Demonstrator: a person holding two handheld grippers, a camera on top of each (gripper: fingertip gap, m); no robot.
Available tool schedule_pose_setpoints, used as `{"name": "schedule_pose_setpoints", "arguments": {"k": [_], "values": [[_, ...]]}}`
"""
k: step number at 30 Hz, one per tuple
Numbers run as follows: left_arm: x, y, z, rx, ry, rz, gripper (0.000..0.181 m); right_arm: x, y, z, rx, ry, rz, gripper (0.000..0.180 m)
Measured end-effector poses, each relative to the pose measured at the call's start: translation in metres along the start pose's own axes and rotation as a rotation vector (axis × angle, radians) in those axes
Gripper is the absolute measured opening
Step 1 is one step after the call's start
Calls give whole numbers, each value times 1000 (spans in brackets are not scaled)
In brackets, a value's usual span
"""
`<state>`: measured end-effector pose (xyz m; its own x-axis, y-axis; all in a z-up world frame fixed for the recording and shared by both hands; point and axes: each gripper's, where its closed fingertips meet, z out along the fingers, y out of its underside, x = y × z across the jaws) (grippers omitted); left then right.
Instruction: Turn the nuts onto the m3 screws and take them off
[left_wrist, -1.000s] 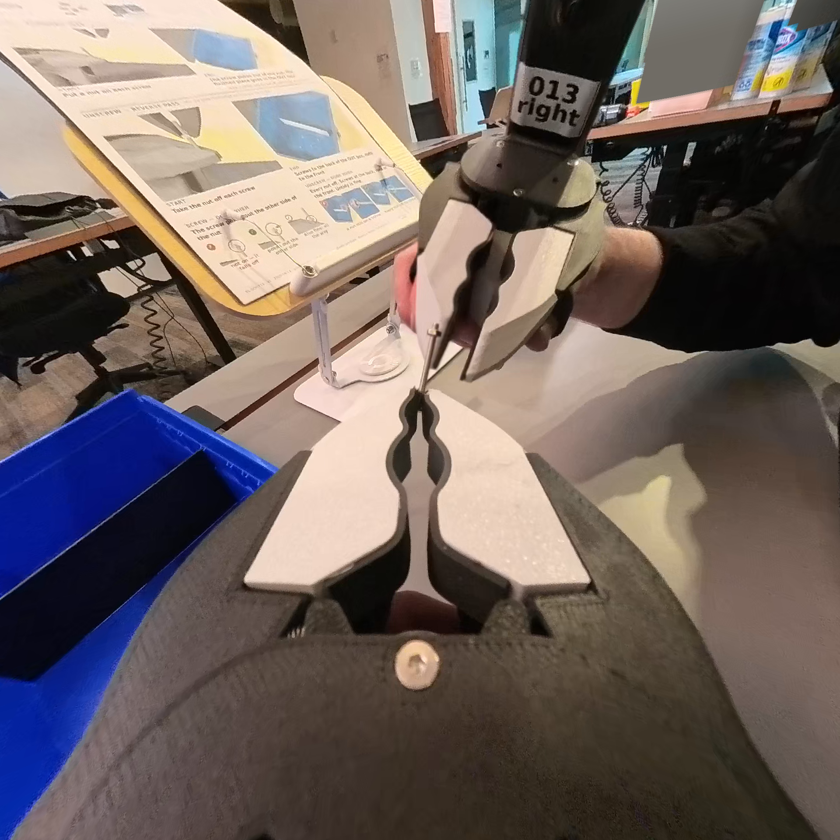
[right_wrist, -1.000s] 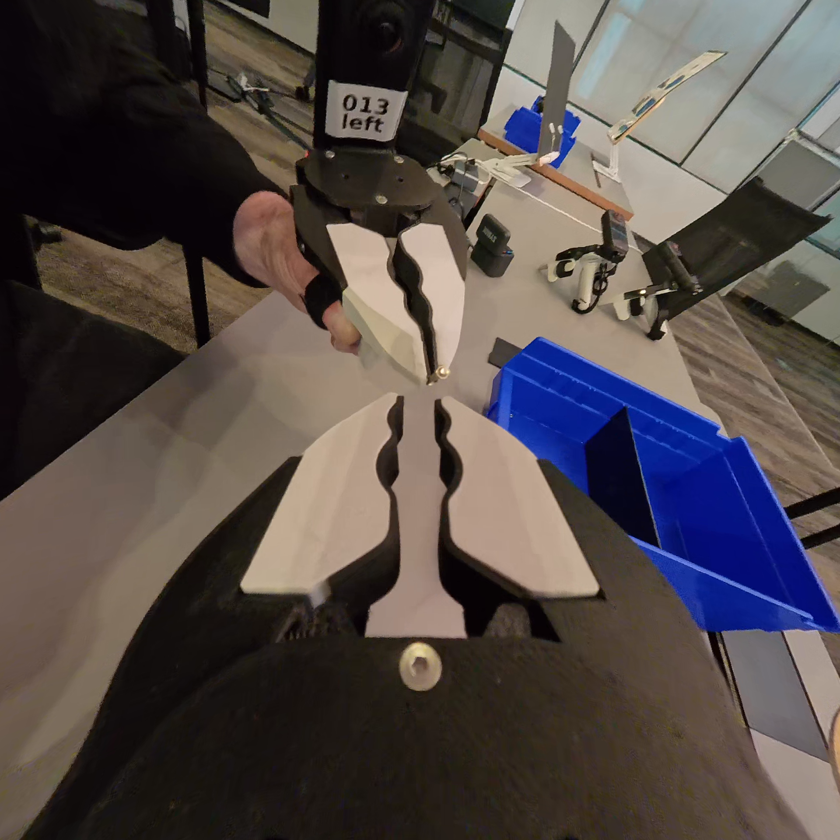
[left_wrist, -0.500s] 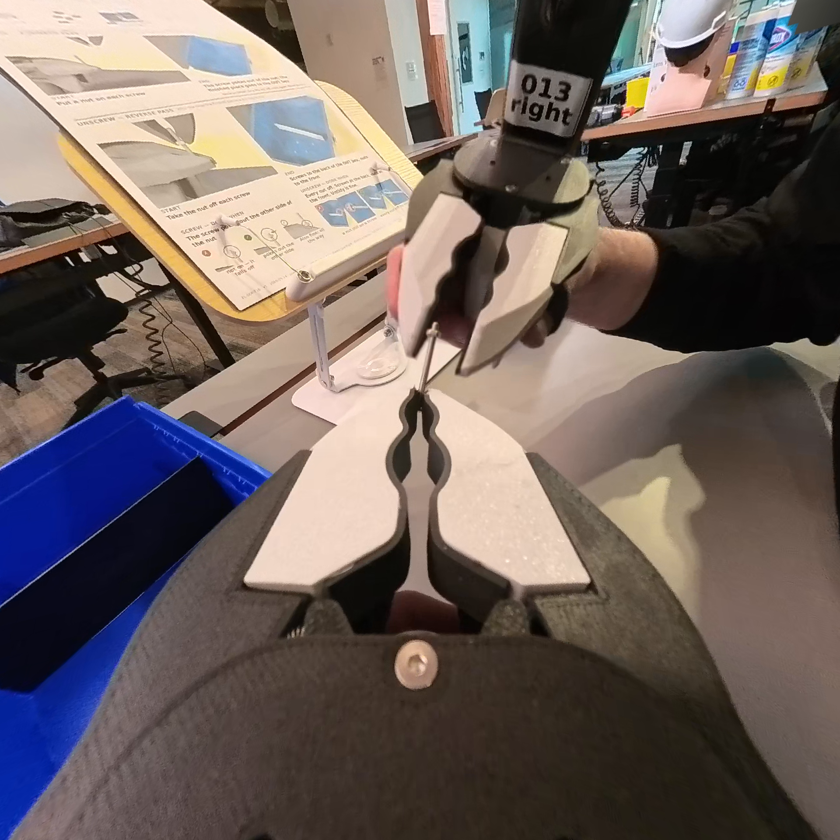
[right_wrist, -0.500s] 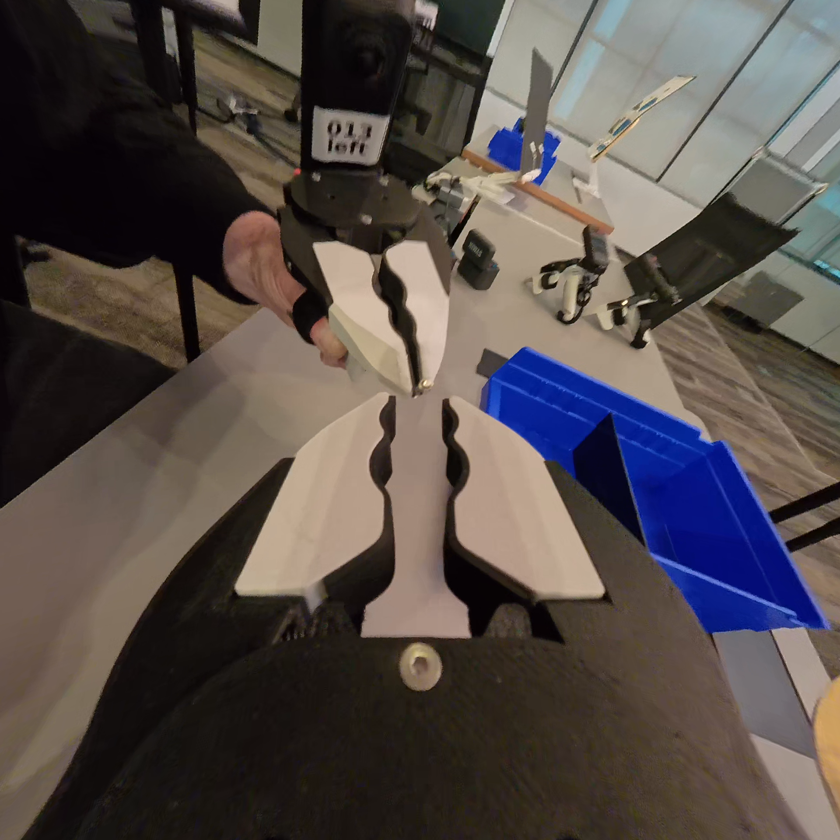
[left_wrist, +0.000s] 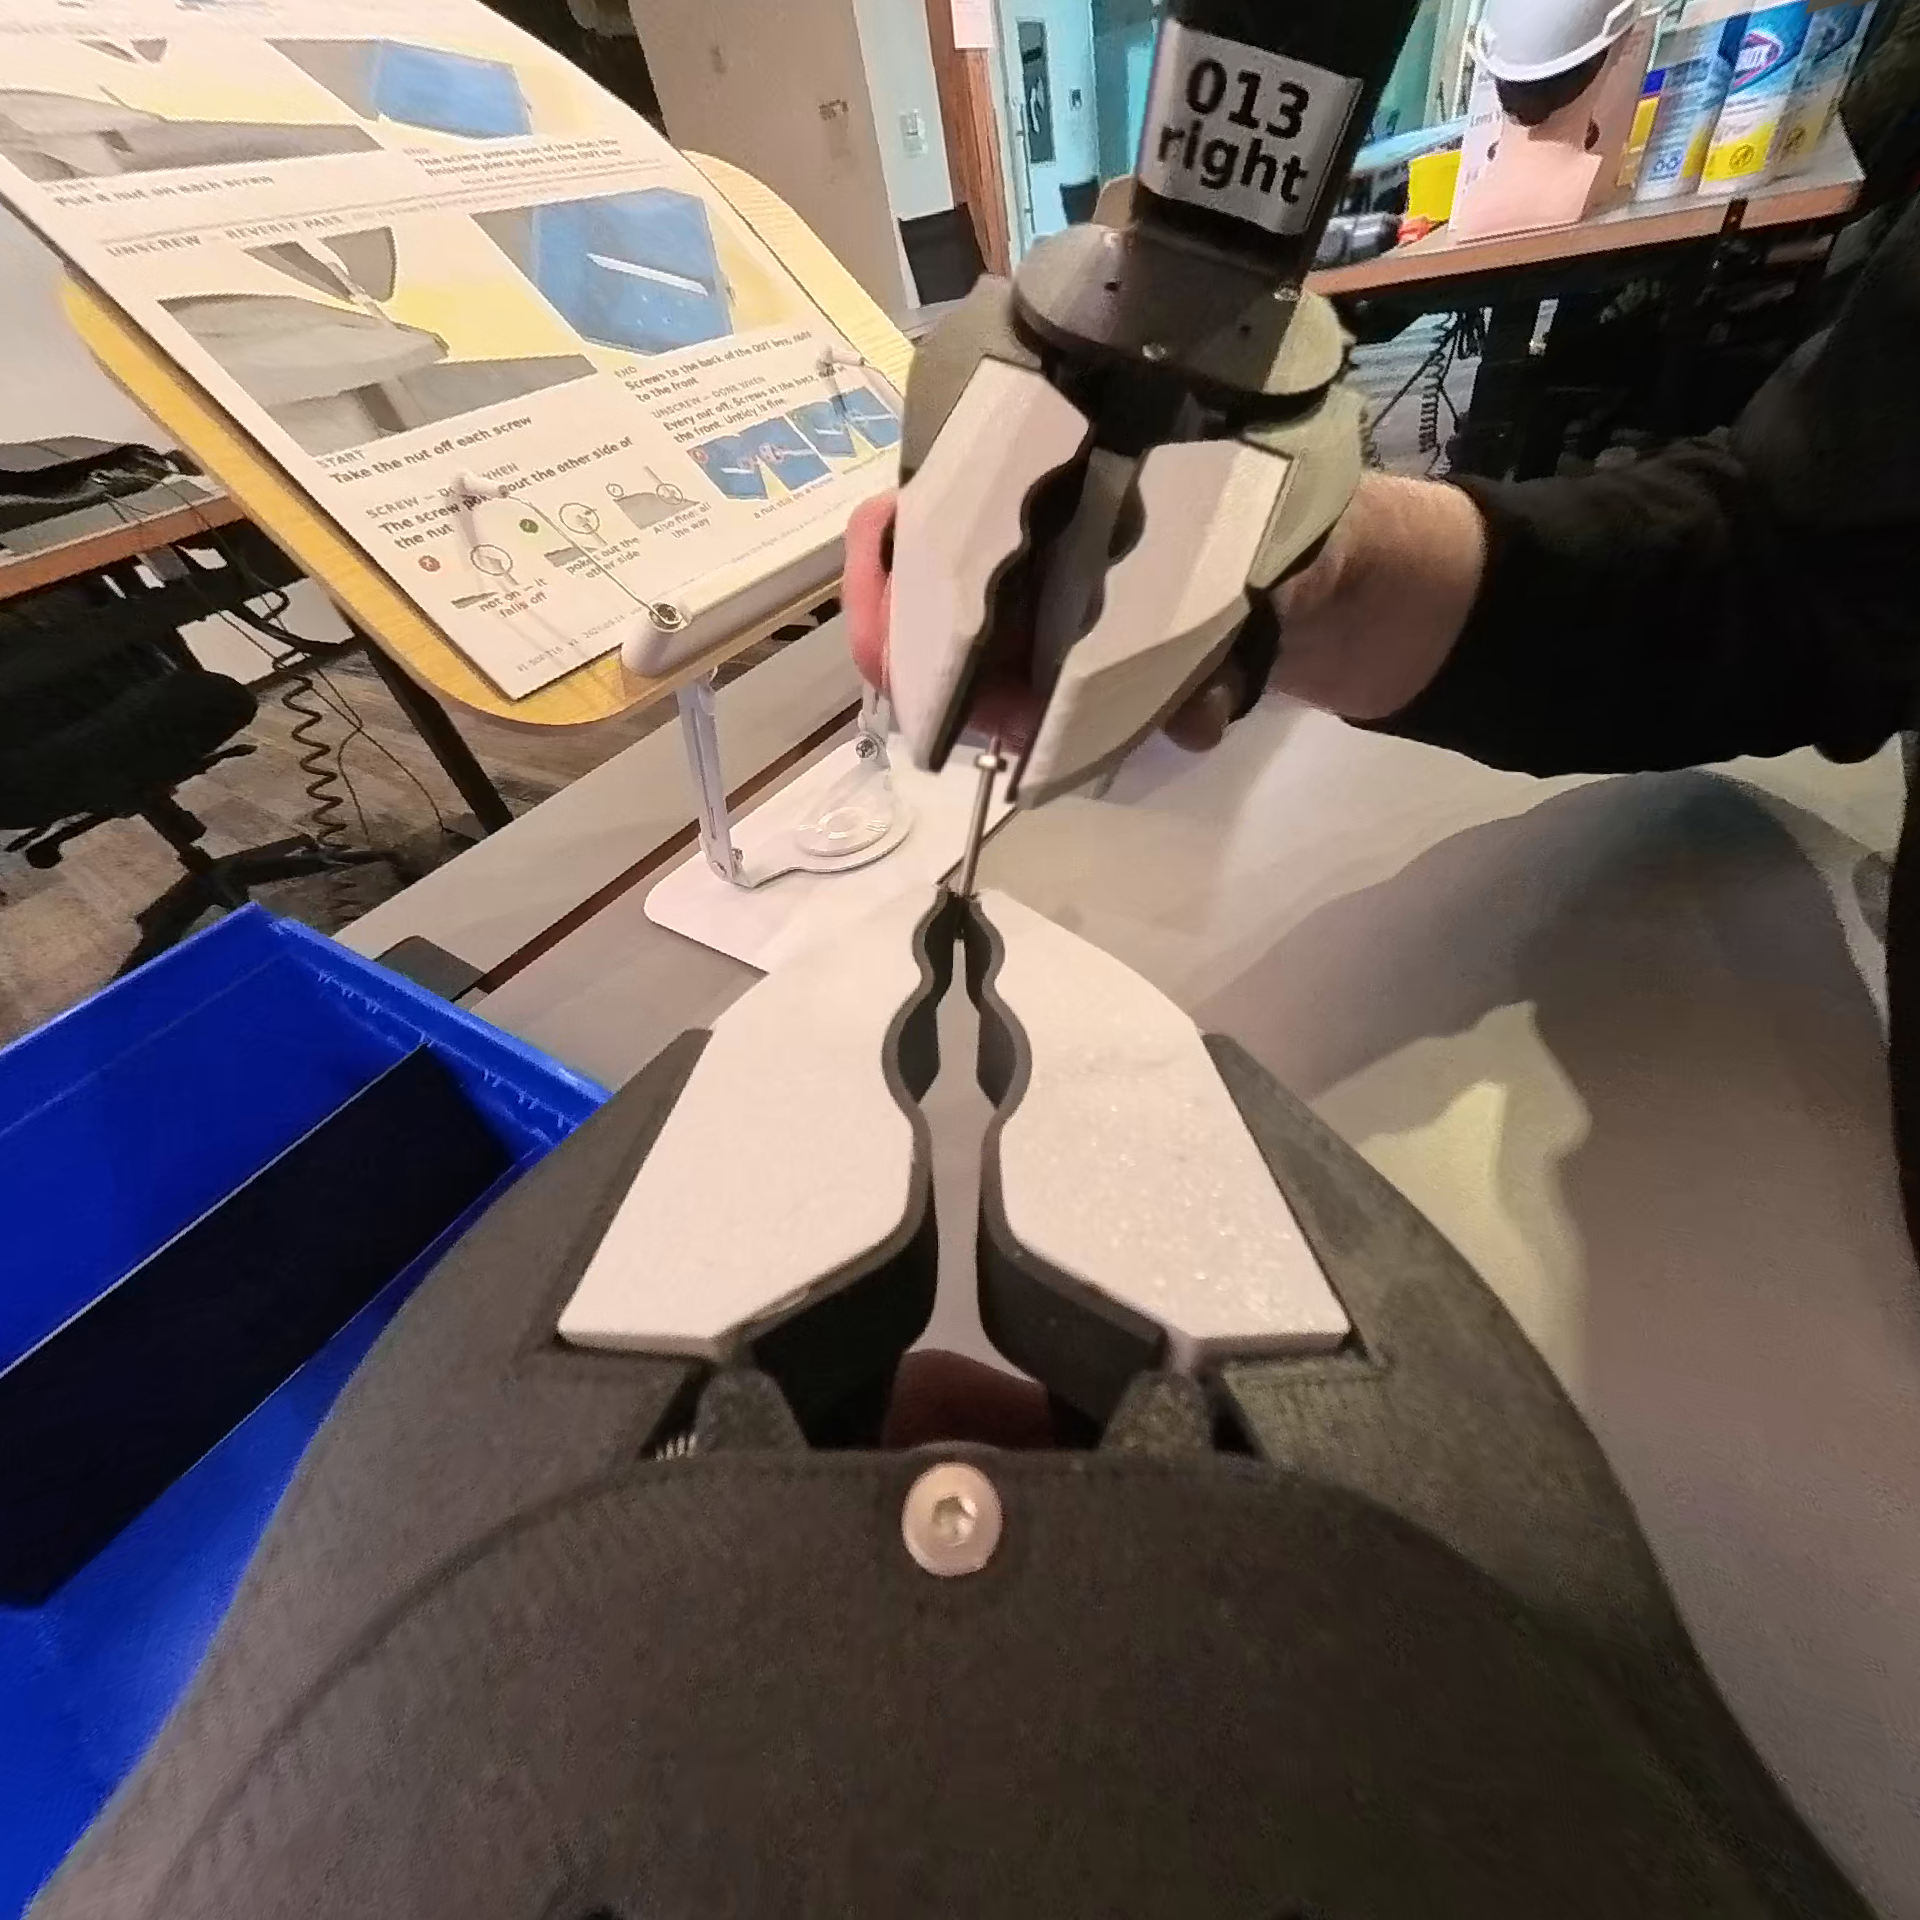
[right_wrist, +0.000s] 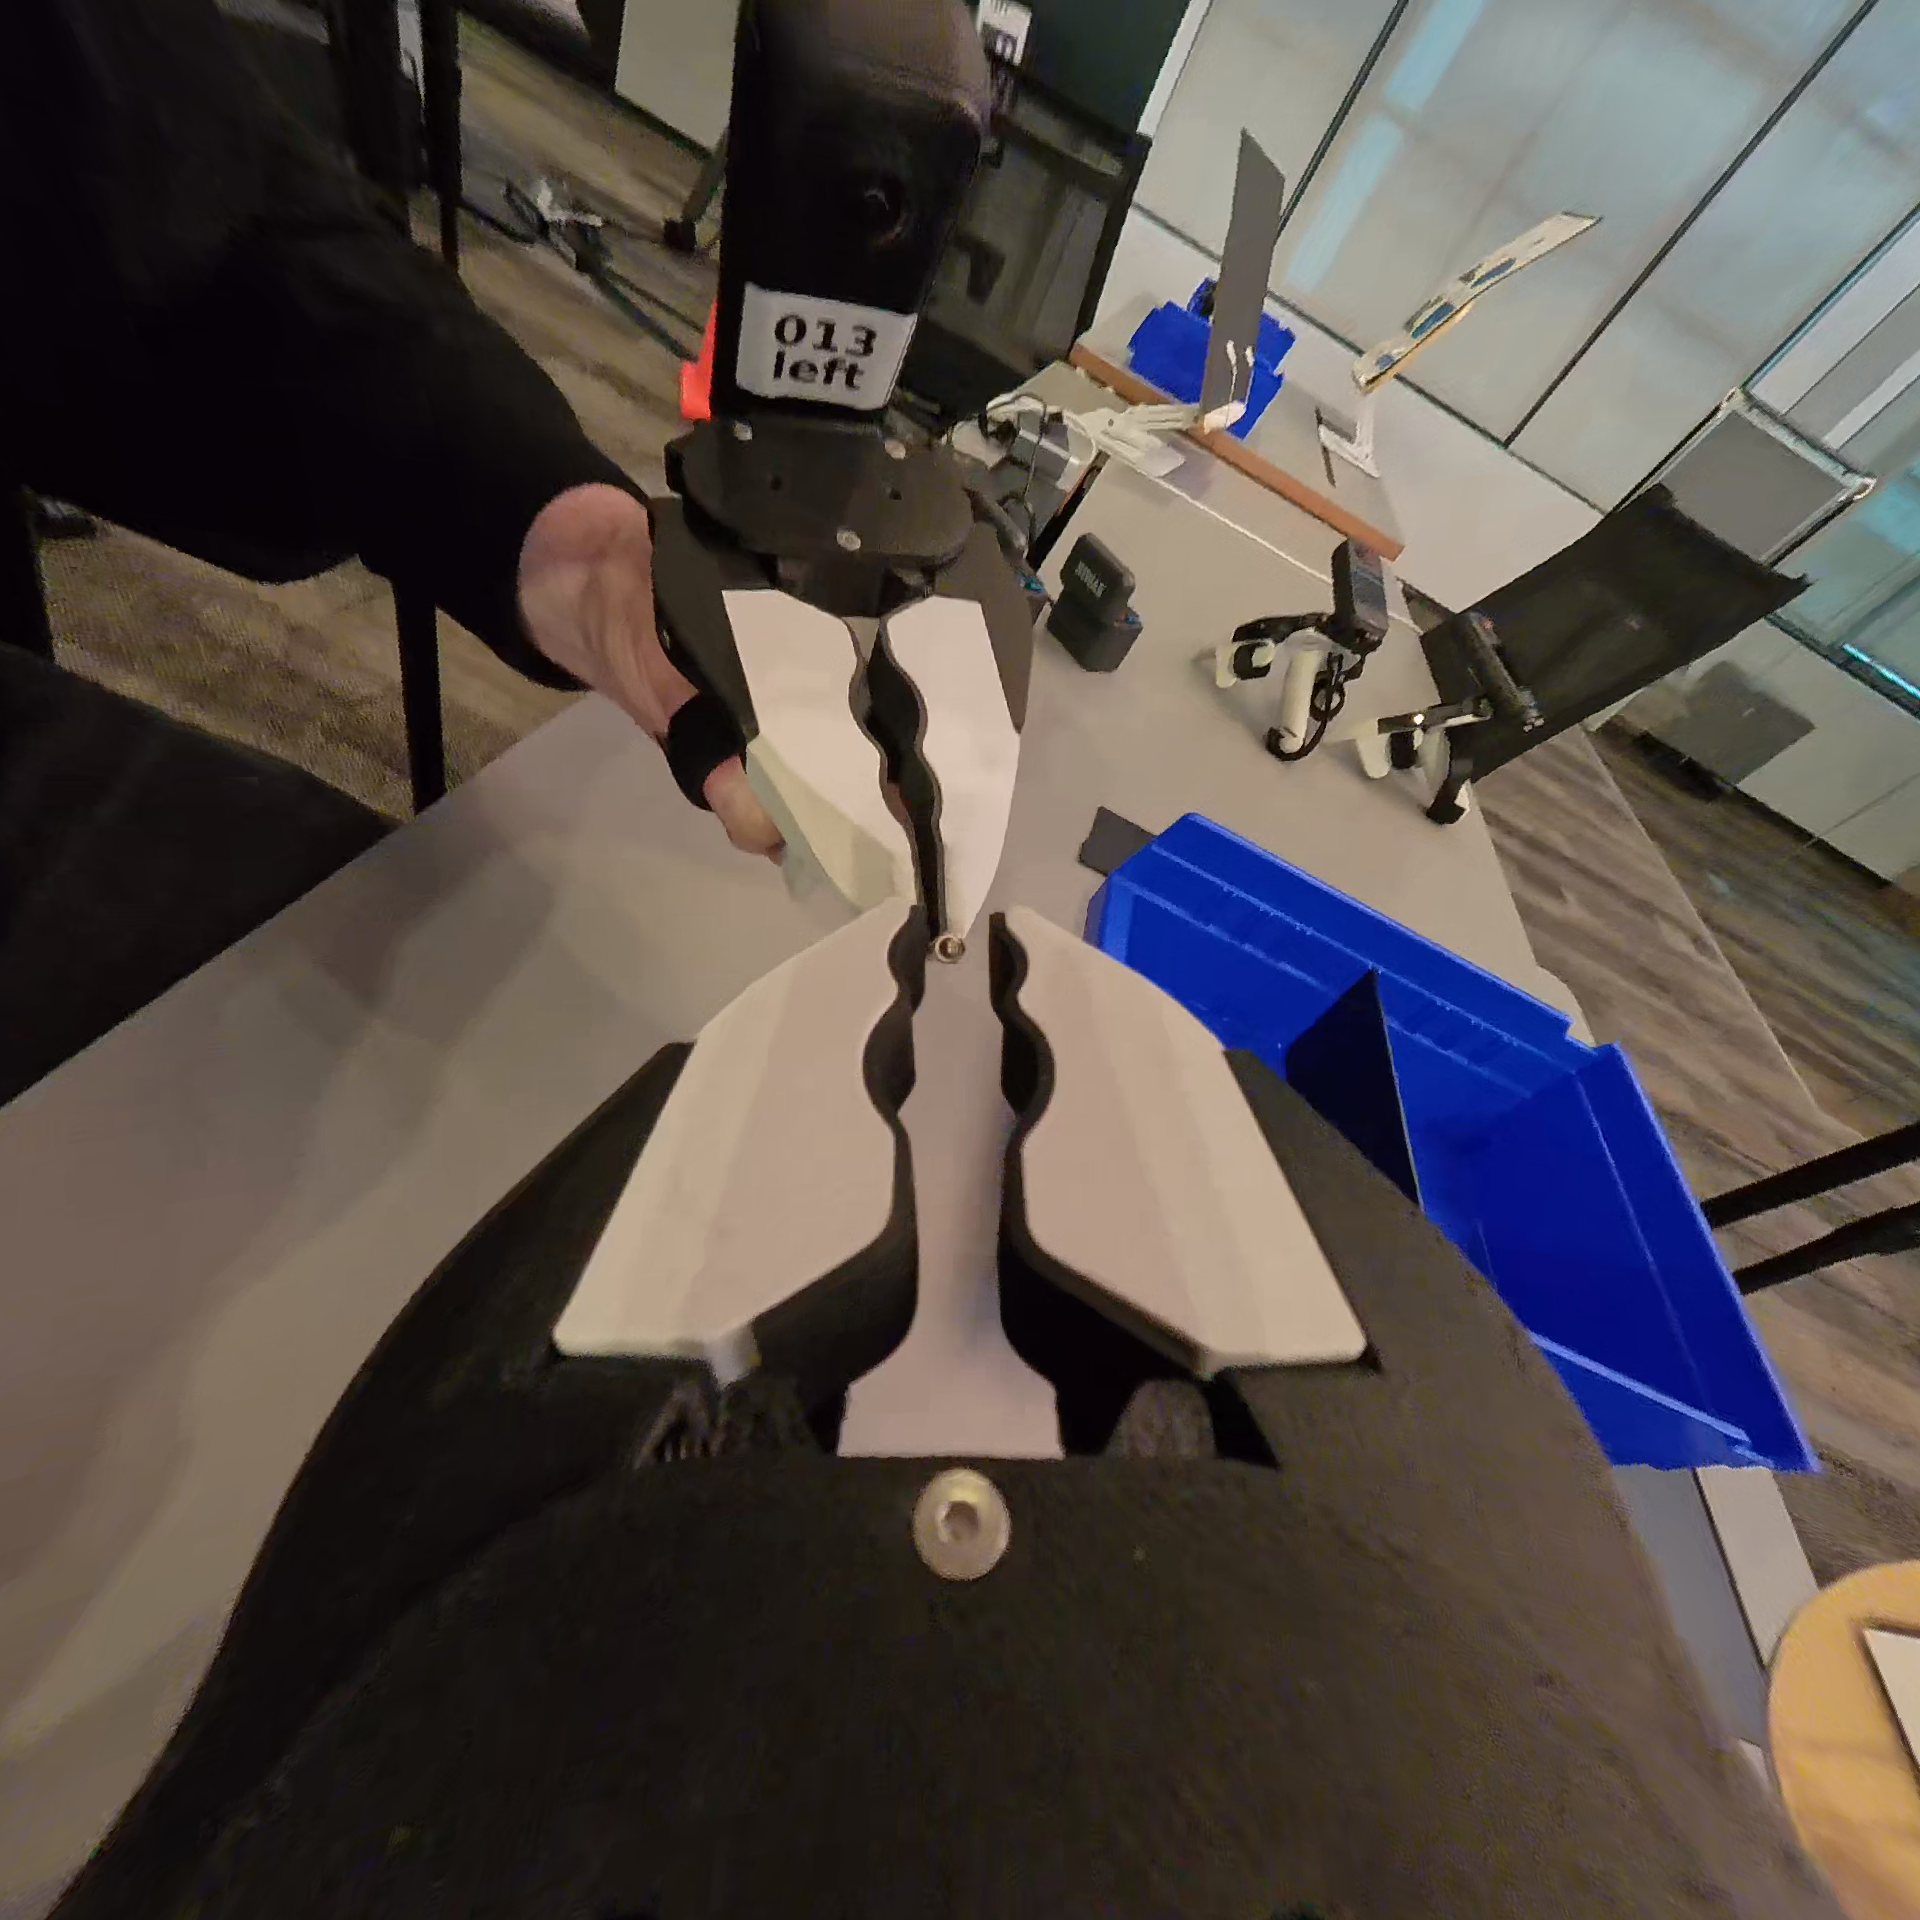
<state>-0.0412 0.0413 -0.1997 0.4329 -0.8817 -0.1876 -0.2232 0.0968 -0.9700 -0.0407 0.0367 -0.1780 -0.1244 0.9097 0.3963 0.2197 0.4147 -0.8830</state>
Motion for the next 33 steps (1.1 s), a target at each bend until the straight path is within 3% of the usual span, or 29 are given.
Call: {"name": "schedule_pose_setpoints", "arguments": {"k": [13, 21, 27, 31, 33], "values": [[4, -2, 2, 13, 12, 9, 2, -5, 6, 2, -24, -19, 11, 5], [-9, 11, -3, -10, -20, -81, 33, -3, 13, -28, -55, 61, 34, 5], [-7, 34, -4, -68, 11, -165, 41, 27, 35, -119, -177, 296, 79, 5], [-4, 48, -4, -150, 12, -104, 7, 60, 56, -219, -342, 575, 85, 5], [-2, 50, -4, -162, 15, -101, 0, 74, 69, -275, -422, 724, 114, 5]]}}
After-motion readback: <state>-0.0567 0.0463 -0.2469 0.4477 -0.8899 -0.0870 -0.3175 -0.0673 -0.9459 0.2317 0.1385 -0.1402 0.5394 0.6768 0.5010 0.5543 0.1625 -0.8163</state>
